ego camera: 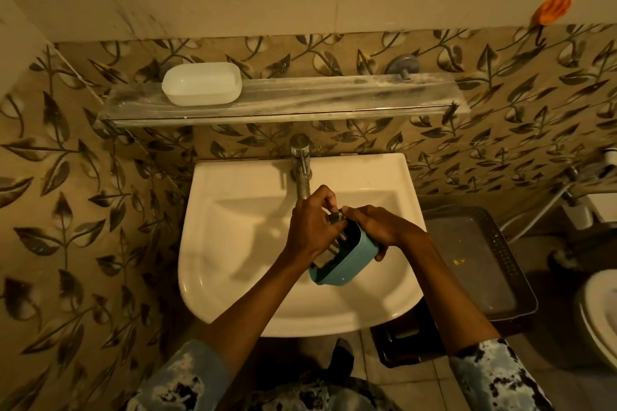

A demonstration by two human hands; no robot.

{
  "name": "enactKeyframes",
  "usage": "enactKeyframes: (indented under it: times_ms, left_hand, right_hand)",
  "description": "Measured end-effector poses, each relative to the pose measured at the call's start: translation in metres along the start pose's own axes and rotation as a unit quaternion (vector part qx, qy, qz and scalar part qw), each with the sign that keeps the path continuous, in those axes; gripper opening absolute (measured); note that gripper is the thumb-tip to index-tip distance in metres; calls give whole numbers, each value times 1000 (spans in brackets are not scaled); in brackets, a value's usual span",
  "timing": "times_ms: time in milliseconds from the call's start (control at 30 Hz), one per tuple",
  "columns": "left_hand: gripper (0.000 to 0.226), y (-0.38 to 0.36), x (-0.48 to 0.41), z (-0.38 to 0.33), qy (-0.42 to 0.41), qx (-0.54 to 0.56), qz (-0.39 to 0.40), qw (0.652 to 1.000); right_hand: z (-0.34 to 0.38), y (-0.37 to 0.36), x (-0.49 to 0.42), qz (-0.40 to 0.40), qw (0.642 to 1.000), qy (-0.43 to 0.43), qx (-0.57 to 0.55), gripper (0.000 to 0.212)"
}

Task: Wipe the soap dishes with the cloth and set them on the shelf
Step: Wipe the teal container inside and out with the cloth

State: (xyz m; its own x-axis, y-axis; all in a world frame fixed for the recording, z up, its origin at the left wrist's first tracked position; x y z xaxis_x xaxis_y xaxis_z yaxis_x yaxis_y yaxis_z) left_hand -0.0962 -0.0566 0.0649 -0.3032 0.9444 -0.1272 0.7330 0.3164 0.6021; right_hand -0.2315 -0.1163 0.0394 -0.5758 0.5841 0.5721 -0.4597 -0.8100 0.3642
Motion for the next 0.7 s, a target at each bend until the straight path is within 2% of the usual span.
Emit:
enactKeyframes:
  times_ms: [133,267,333,400,467,567,700]
  left_hand:
    - [34,8,-5,13,110,-2,-8,994]
    - [33,7,-11,17,135,-101,45,985]
    - [30,8,-9,22,154,-145,36,977]
    - [37,10,-7,29,183,-147,14,972]
    - [35,10,-7,27,204,-99,-19,974]
    - [38,1,-7,15,256,41,-45,965]
    - [43,-21,-1,10,357,225,20,906]
  right_hand:
    - [-3,0,4,-20,1000,17,-2,49]
    - [-2,-3,8,-49,997,60,-1,45]
    - [3,1,12,-77,992,101,1,41]
    - [6,4,15,-102,985,138,11,38]
    - [8,5,16,-126,979,160,17,38]
    - [8,1,16,-142,976,165,15,40]
    - [8,3,17,-174,970,171,-1,51]
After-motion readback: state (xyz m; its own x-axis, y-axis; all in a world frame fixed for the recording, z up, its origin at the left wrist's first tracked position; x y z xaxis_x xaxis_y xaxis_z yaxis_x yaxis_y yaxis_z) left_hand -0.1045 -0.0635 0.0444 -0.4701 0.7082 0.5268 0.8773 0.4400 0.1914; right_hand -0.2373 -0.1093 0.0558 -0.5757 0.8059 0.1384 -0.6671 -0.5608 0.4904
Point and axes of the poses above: each hand's wrist, its own x-axis away from the middle knuckle, its own y-axis out of the back of the hand, z = x × y, the point moved 5 cm from there along -x, towards the middle knuckle, and after that the axes turned 7 degrees about -x, right-handed, at the moved point
